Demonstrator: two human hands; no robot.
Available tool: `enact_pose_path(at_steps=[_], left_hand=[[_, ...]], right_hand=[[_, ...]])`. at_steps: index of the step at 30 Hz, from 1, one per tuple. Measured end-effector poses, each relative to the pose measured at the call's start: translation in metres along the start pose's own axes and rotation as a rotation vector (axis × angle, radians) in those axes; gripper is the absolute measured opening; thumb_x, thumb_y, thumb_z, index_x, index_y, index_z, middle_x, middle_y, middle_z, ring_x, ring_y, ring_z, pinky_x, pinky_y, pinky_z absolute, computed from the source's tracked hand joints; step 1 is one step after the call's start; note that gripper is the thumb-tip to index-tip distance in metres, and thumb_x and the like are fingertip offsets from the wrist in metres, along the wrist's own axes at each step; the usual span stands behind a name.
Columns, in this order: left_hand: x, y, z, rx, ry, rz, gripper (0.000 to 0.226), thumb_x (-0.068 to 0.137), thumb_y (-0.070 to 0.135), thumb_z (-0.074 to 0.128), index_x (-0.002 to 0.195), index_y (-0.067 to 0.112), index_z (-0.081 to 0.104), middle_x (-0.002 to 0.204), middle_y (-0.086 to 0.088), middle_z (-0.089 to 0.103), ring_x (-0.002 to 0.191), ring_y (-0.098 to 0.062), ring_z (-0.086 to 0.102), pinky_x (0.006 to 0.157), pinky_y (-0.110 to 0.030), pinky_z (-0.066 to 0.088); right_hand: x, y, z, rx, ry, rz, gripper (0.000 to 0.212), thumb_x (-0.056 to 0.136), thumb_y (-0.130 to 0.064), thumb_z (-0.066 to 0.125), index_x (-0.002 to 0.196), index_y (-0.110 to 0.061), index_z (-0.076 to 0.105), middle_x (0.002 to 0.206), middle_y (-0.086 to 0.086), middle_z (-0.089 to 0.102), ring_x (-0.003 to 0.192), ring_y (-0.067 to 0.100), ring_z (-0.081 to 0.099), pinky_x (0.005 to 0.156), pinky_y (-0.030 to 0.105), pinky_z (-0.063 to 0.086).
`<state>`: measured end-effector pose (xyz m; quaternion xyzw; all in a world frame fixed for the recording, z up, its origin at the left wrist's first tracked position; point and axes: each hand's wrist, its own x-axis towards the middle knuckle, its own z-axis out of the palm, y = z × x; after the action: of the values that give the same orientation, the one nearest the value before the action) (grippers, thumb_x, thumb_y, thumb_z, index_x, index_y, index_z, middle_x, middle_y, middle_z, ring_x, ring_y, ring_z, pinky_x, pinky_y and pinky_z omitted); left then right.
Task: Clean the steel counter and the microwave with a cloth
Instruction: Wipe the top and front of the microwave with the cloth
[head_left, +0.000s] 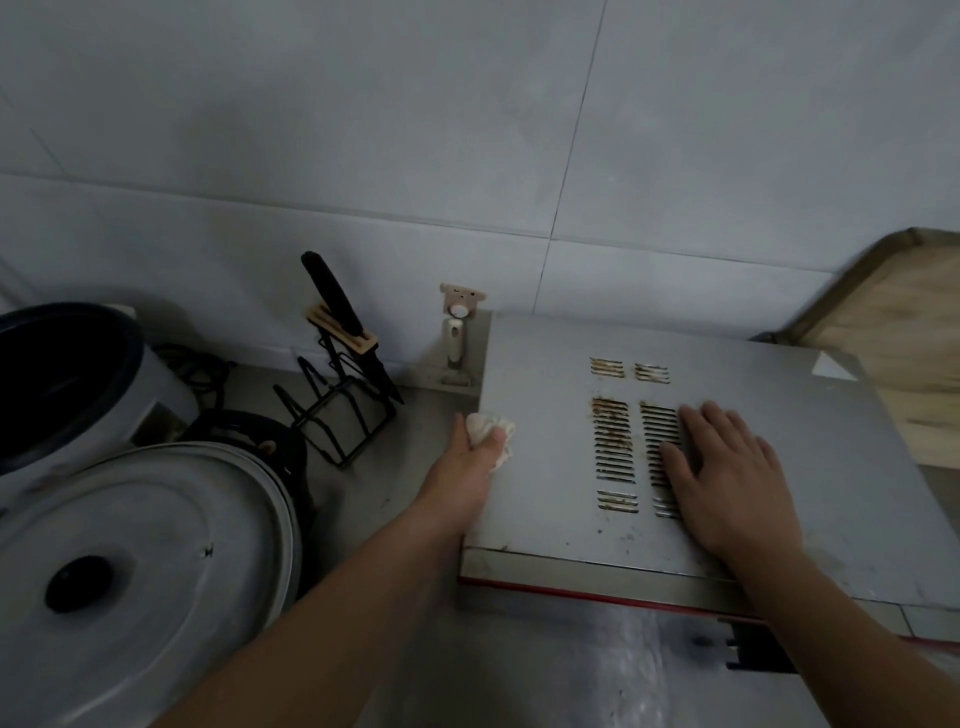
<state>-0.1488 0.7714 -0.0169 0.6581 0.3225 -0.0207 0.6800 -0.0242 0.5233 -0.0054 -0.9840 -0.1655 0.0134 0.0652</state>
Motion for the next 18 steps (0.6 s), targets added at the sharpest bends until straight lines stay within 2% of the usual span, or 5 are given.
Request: enact_pose_path(at_steps=[3, 5, 9, 14, 18], left_hand=[[-0.024, -0.014, 0.005, -0.19, 0.021, 0.069, 0.005, 0.1, 0.034, 0.054, 0.099, 0.037, 0.058, 0.102, 0.024, 0.064, 0.092, 0.013, 0.061, 0.079, -0.004, 0.045], [-0.04, -0.033, 0.001, -0.254, 0.006, 0.053, 0.01, 0.098, 0.034, 0.055, 0.107, 0.038, 0.056, 0.106, 0.027, 0.063, 0.099, 0.008, 0.061, 0.081, -0.004, 0.044], [-0.055, -0.063, -0.007, -0.307, 0.003, -0.007, 0.048, 0.082, 0.054, 0.062, 0.128, 0.039, 0.055, 0.131, 0.02, 0.061, 0.125, -0.004, 0.056, 0.117, -0.031, 0.033], [-0.057, -0.072, -0.011, -0.434, -0.015, -0.042, 0.086, 0.07, 0.068, 0.068, 0.139, 0.018, 0.057, 0.138, 0.007, 0.06, 0.129, -0.007, 0.053, 0.12, -0.034, 0.029], [-0.037, -0.056, -0.016, -0.591, -0.11, -0.191, 0.045, 0.088, 0.047, 0.057, 0.115, 0.014, 0.07, 0.116, -0.002, 0.073, 0.106, -0.01, 0.069, 0.096, -0.029, 0.052]], right_hand=[[-0.001, -0.001, -0.001, -0.007, -0.008, -0.001, 0.065, 0.098, -0.061, 0.022, 0.155, -0.03, 0.024, 0.163, -0.001, 0.021, 0.15, 0.019, 0.013, 0.122, 0.042, 0.011], [-0.002, -0.002, -0.002, -0.014, -0.017, -0.001, 0.065, 0.097, -0.061, 0.02, 0.155, -0.029, 0.023, 0.163, 0.0, 0.02, 0.151, 0.019, 0.013, 0.122, 0.043, 0.012], [0.001, -0.007, -0.008, -0.063, -0.065, -0.019, 0.064, 0.098, -0.057, 0.019, 0.155, -0.028, 0.018, 0.164, 0.003, 0.017, 0.151, 0.024, 0.011, 0.122, 0.048, 0.012], [0.023, -0.042, -0.019, 0.075, -0.111, -0.067, 0.066, 0.097, -0.062, 0.025, 0.155, -0.032, 0.017, 0.165, 0.002, 0.013, 0.151, 0.023, 0.01, 0.121, 0.051, 0.014], [0.042, -0.099, -0.016, 0.027, -0.135, -0.204, 0.065, 0.096, -0.063, 0.025, 0.155, -0.035, 0.016, 0.165, 0.001, 0.005, 0.152, 0.025, 0.004, 0.121, 0.053, 0.01]])
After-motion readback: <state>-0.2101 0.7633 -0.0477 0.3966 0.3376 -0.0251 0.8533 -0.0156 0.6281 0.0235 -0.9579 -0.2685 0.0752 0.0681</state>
